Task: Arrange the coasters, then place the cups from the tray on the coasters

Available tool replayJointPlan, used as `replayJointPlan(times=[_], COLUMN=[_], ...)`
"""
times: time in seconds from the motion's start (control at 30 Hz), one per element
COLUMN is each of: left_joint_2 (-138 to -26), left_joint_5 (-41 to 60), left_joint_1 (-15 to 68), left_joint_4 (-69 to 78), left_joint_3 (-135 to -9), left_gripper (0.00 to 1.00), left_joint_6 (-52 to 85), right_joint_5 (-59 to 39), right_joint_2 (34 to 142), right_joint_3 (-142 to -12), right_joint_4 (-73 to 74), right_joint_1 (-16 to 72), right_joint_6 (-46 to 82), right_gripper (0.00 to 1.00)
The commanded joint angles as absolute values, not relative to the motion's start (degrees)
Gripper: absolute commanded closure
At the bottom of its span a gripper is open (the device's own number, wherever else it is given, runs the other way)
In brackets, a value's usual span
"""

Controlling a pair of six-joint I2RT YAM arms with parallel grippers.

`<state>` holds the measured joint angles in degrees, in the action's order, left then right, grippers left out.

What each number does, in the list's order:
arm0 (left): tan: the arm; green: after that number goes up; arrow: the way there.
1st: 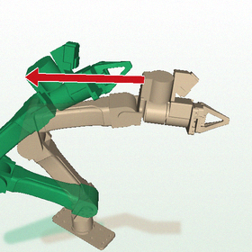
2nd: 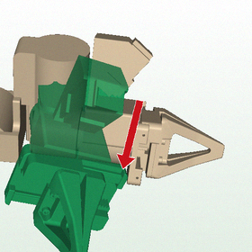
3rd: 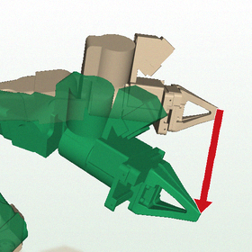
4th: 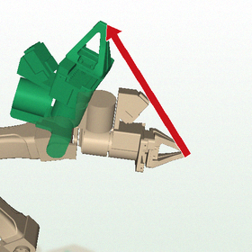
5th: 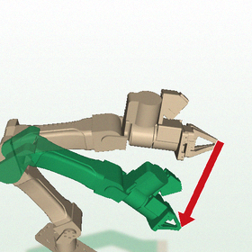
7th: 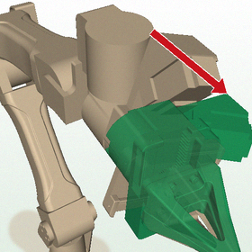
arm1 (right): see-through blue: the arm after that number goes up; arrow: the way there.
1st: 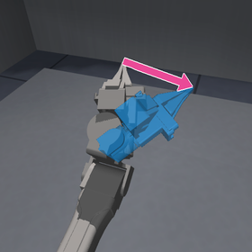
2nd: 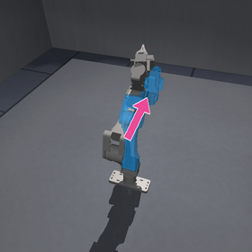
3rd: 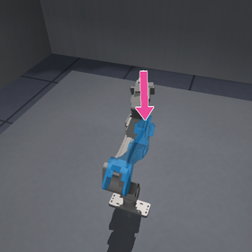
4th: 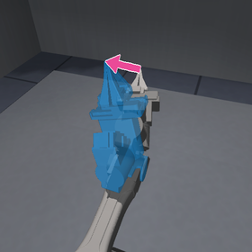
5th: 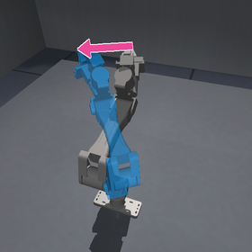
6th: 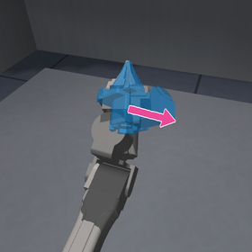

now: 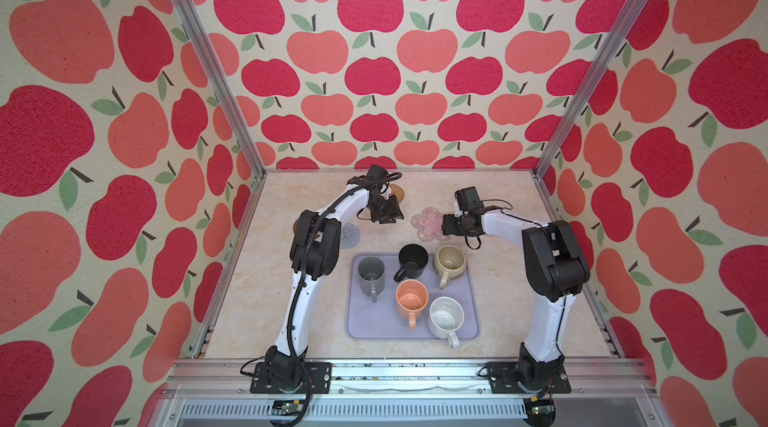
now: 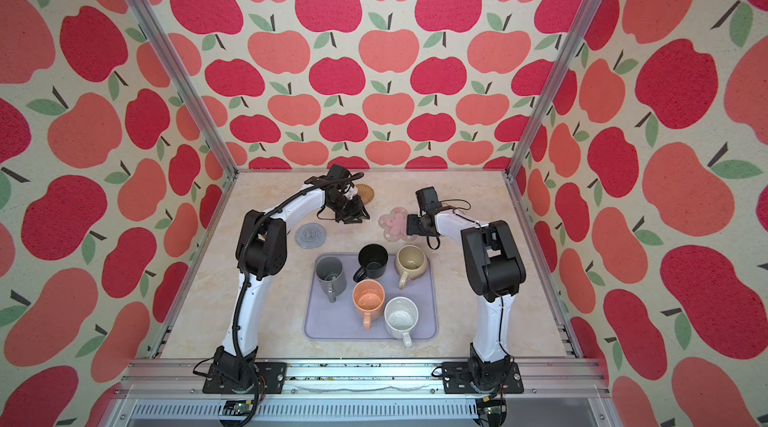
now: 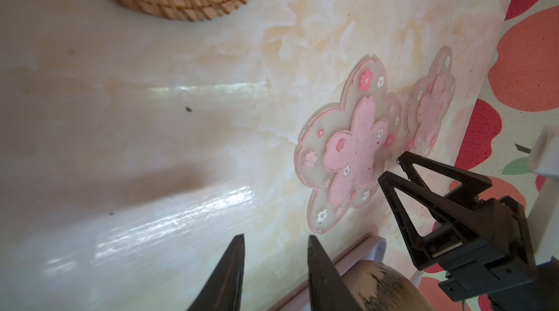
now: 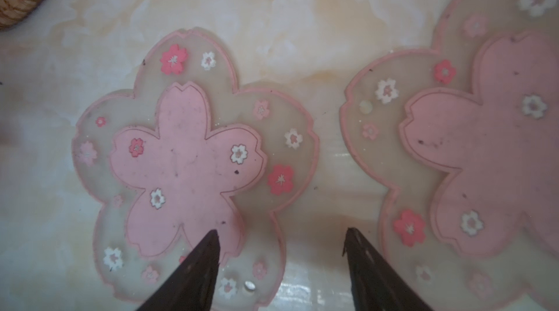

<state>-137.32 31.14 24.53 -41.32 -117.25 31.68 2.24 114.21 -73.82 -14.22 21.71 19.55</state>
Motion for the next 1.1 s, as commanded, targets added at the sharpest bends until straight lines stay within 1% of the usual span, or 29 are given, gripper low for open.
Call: replayJointPlan(times=[0.0,0.23,0.47,0.8,0.97,1.07], left_joint_2=[-138.84,-142.15,-142.56,-140.94,-139.46,-138.26], left_joint_5=[32.43,33.68,34.92,36.95,39.34,39.14], left_joint_1=[24.79,24.87,24.87,24.61,23.83,23.48], left_joint_4=[-44.40,-47.32,-46.48,-41.21,-33.93,-32.72], left_joint_3=[-120.16,-123.00,-121.68,-115.86,-109.78,-106.84], left_gripper=[0.63,0.62,0.62,0.62,0.62,0.62], left_joint_6=[32.16,32.61,34.23,36.96,41.77,42.25], right_joint_5=[-0.81,-4.09,-6.02,-5.45,-3.96,-4.28], right_joint_2=[116.04,117.76,118.65,120.03,121.75,122.32], right_joint_3=[-75.61,-75.85,-76.71,-78.84,-82.20,-83.28], right_joint_4=[-13.58,-12.62,-12.78,-14.51,-17.06,-17.23], right_joint_1=[20.70,20.74,21.74,24.71,27.50,28.46], right_joint_6=[21.12,22.72,23.64,23.06,21.79,22.34], right_gripper=[0.32,0.32,0.32,0.32,0.32,0.32])
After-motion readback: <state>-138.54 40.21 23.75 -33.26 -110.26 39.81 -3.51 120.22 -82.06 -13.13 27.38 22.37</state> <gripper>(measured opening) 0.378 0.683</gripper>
